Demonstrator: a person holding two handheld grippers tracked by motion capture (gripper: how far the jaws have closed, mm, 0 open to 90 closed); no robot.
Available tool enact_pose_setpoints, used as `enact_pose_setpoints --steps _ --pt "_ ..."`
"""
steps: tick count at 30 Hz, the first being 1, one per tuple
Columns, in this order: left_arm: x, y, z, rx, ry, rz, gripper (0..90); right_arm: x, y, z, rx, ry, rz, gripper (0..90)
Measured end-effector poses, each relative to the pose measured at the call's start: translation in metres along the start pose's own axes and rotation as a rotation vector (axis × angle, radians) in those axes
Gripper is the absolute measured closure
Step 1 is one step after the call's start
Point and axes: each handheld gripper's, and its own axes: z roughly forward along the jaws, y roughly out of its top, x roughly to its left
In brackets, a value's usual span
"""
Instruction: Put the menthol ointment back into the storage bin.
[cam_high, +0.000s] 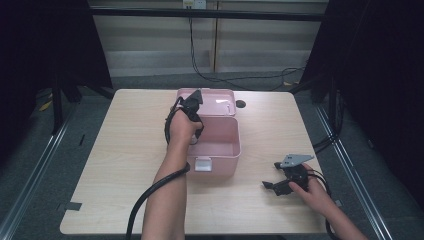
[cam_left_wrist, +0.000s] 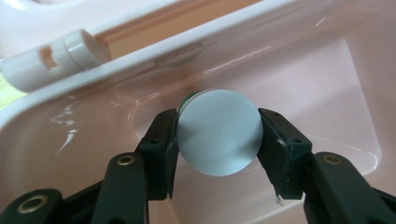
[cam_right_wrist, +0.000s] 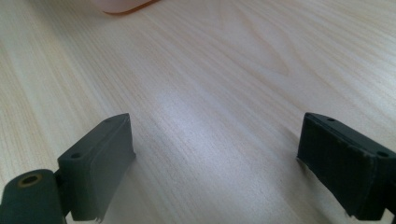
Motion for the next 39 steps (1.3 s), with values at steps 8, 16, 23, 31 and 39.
enact_pose_setpoints --steps 8,16,23,31,39 --pt "-0.001 0.002 0.006 0.009 0.008 0.005 50.2 0.0 0.0 0.0 0.002 0.004 0.003 9.9" --pt "0.0 0.003 0.01 0.014 0.008 0.0 50.1 0.0 0.0 0.0 0.003 0.005 0.003 9.9" --pt "0.0 0.005 0.014 0.017 0.013 -0.001 50.1 0.0 0.0 0.0 0.003 0.006 0.004 9.9" --pt "-0.003 0.007 0.02 0.022 0.015 0.006 50.1 0.0 0.001 0.0 0.004 0.006 0.004 9.9" --pt "-0.006 0.007 0.025 0.026 0.015 0.008 50.0 0.0 0.001 0.0 0.003 0.008 0.004 10.0"
